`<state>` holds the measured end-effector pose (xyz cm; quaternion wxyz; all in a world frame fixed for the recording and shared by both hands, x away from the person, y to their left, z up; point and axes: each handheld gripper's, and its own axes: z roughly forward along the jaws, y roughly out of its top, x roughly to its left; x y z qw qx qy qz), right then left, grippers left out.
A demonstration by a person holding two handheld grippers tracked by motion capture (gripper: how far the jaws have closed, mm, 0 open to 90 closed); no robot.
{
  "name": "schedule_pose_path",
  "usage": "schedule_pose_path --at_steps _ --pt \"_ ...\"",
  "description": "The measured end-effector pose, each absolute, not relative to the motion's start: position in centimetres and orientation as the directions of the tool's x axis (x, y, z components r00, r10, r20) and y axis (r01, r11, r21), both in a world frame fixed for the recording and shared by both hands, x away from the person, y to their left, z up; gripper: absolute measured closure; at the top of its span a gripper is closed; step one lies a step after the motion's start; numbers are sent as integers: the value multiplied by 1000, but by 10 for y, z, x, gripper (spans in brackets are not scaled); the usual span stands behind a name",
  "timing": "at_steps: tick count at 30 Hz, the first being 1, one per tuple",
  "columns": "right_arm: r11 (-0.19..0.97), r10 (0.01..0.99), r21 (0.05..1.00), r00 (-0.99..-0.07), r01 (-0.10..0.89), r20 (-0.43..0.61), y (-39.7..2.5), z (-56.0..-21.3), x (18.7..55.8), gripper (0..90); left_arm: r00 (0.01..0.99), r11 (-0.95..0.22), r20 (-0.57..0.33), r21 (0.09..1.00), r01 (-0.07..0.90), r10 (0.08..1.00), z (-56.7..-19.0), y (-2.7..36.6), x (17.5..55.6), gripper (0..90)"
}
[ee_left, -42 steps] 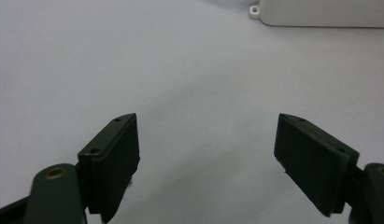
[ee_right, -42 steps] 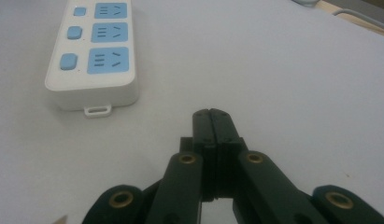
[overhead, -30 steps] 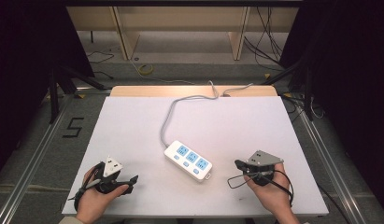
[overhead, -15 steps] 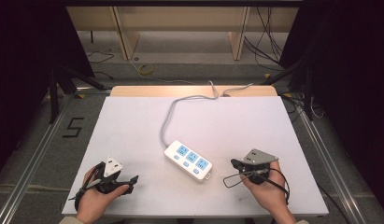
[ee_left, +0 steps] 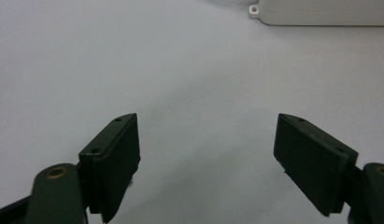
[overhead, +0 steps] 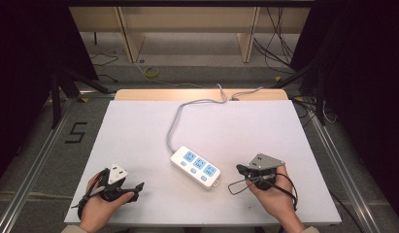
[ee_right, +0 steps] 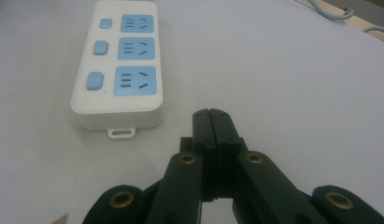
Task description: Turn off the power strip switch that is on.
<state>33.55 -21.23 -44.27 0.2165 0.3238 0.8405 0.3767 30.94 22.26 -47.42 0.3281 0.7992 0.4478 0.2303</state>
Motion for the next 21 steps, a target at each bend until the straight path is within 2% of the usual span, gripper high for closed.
schedule_pose_path --at_steps 21 --pt "517 702 762 -703 391 -115 -205 -439 340 900 493 -385 75 731 564 867 -474 222 309 224"
